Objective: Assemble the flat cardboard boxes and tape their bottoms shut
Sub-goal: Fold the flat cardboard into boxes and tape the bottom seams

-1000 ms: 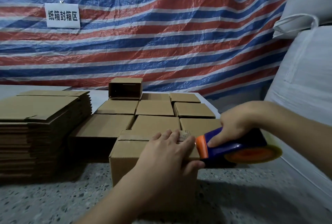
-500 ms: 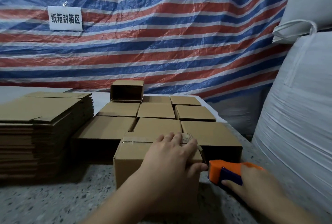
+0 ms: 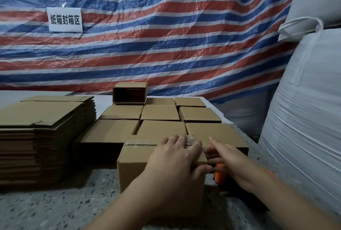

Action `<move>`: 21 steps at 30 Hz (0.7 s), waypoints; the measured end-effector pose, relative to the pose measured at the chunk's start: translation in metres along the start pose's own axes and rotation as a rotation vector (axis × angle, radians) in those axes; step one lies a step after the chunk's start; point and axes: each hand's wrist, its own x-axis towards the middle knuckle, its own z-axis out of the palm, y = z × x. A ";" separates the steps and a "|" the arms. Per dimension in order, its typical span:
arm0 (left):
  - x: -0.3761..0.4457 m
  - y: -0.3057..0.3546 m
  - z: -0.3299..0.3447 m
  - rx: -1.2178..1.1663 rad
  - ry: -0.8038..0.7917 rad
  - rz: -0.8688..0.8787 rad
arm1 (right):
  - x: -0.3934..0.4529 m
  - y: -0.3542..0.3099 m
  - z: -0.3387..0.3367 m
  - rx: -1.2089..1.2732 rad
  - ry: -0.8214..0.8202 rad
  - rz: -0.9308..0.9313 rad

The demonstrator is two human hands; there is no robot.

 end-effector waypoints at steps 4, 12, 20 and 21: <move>0.000 0.000 0.004 0.003 0.020 -0.004 | -0.004 0.000 0.014 0.232 -0.077 0.066; 0.001 -0.001 0.006 0.020 0.034 0.006 | -0.009 0.006 0.025 0.381 0.078 -0.017; 0.000 -0.003 0.009 0.009 0.063 0.014 | -0.016 0.016 0.048 0.315 0.144 -0.094; 0.000 -0.003 0.008 0.007 0.063 0.013 | -0.018 0.017 0.049 0.284 0.169 -0.105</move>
